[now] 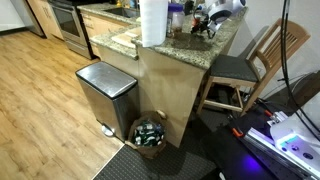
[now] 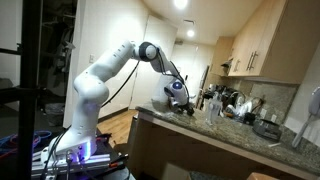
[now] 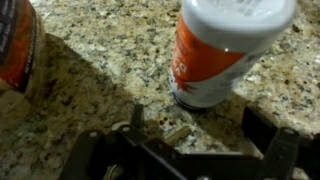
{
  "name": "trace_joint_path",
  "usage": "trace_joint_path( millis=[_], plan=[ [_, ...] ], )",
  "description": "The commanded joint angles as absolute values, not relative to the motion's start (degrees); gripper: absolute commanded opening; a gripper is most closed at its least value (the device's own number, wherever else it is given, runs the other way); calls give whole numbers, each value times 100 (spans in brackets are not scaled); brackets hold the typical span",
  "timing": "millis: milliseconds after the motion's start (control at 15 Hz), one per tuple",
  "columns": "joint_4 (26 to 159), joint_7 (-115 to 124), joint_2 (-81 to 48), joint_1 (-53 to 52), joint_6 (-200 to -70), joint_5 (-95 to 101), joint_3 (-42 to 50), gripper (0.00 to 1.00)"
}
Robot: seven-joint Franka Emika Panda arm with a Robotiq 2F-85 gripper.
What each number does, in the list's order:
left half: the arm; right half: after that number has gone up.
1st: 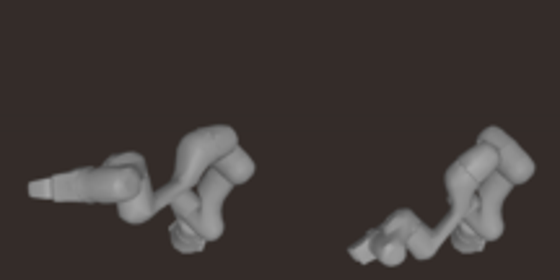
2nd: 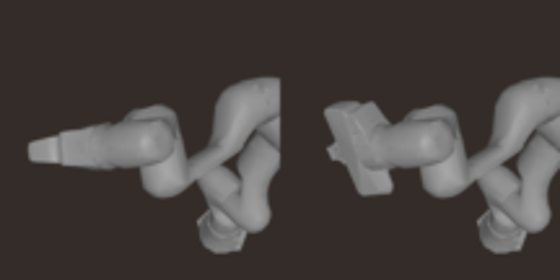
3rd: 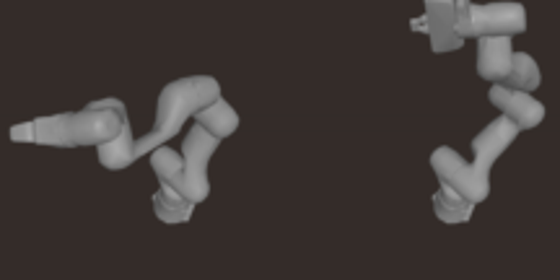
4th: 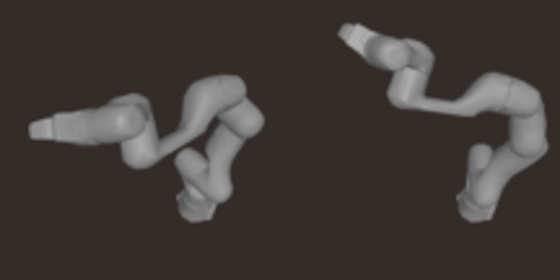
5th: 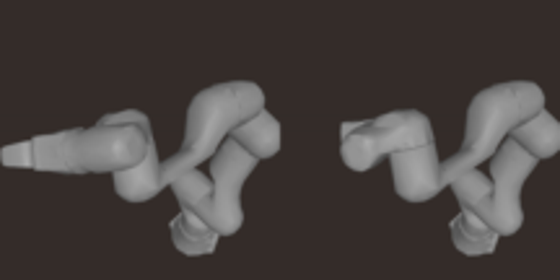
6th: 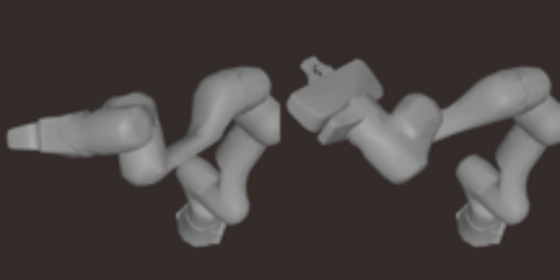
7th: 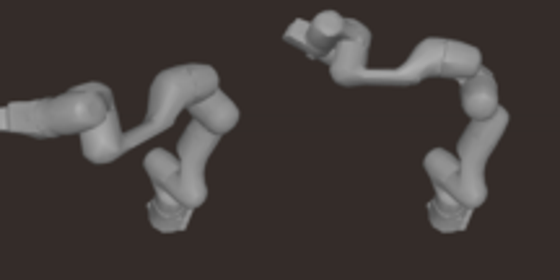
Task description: Take the bottle on the tissue roll and put it on the table, then take the object and put it on the bottle
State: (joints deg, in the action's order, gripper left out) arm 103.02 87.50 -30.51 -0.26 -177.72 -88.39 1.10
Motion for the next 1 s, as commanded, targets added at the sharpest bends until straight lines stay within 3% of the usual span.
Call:
trace_joint_path(
  millis=[0, 467, 933],
  plan=[
    [11060, 10310, -2858, -217, -17377, -7811, 358, 100],
    [10928, 12637, -2747, -640, -16200, -5951, 1197, 100],
    [11119, 15334, -3270, -2816, -16799, -3735, 3770, 100]
  ],
)
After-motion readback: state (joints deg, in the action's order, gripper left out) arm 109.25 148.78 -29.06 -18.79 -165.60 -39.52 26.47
